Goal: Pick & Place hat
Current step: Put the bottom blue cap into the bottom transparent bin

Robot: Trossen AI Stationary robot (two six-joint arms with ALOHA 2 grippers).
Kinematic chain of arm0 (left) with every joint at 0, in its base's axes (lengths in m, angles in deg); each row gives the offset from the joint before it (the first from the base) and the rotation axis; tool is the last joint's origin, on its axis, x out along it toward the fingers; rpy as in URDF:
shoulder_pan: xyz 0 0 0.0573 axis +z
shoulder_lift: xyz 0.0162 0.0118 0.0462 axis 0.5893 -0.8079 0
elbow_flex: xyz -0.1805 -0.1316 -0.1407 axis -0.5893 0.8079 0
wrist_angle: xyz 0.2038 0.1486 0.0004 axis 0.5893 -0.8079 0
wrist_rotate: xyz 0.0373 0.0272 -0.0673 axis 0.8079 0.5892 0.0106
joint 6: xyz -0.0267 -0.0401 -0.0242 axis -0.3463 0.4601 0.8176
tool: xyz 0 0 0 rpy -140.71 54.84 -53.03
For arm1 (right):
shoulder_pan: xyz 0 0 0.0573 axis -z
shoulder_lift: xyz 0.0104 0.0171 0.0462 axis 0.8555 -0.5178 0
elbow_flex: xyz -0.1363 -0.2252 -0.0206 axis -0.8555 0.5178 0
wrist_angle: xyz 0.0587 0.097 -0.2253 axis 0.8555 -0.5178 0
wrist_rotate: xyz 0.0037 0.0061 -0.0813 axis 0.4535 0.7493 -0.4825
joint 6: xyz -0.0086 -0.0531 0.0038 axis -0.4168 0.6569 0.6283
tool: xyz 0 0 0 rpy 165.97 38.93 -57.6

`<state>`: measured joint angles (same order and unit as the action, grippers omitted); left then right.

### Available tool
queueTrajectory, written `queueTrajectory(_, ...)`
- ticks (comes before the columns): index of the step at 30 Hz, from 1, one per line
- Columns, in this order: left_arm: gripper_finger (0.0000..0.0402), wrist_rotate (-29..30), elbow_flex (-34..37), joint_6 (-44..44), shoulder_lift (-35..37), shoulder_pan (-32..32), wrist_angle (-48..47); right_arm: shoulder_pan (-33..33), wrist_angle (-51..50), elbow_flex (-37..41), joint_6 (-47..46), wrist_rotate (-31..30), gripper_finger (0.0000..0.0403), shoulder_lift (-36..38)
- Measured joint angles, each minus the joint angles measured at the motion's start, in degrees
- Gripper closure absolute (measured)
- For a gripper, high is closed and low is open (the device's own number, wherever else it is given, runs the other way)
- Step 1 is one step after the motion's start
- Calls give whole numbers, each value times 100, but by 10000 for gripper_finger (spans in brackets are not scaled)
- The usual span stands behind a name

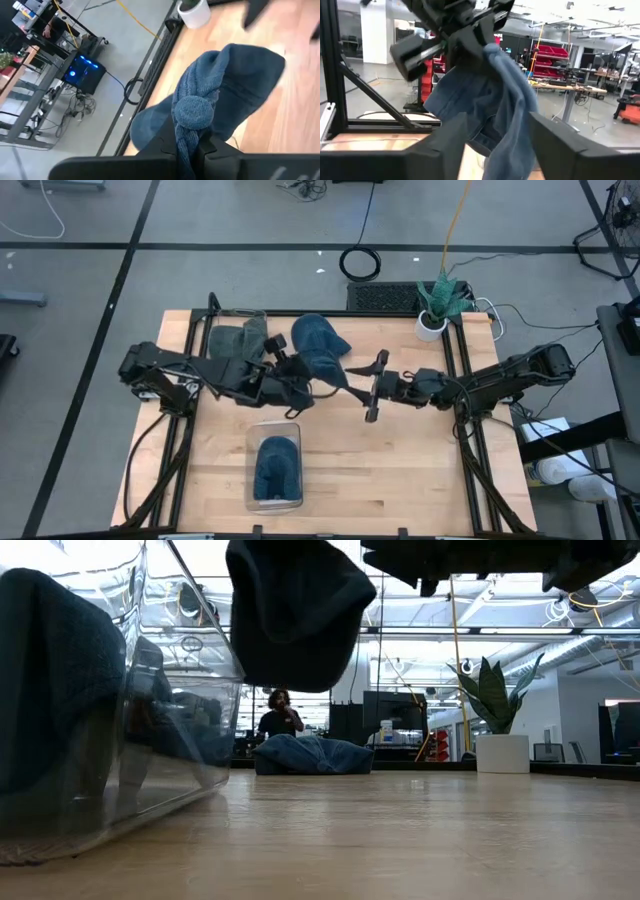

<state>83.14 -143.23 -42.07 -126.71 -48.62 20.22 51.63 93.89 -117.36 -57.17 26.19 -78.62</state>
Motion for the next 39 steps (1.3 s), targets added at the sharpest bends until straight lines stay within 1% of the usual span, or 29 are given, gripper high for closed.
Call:
queueTrajectory(2,397,-1,0,83,0,-59,-295,-1,-55,-51,-52,4,176,2)
queueTrajectory(4,397,0,0,329,0,-137,-632,-2,-118,-73,-47,7,154,2)
queueTrajectory(8,397,7,-3,1072,104,-424,-1266,-2,-152,-90,-43,-7,131,2)
queueTrajectory(12,397,2,0,1645,140,-876,-1827,-2,-153,-90,-43,-9,131,2)
queueTrajectory(17,397,3,-2,2354,159,-1594,-2133,-2,-224,-90,-40,-11,143,2)
queueTrajectory(22,397,-2,-2,3182,162,-2448,-2234,-2,-258,-90,-40,-15,149,2)
queueTrajectory(25,397,10,-2,3651,157,-2803,-2243,-2,-261,-90,-50,-15,149,2)
queueTrajectory(31,397,40,-2,4280,157,-3184,-2439,-2,-263,-90,-99,-15,149,2)
queueTrajectory(39,397,4,-2,4594,155,-3248,-2574,-2,-265,-90,-101,-15,149,2)
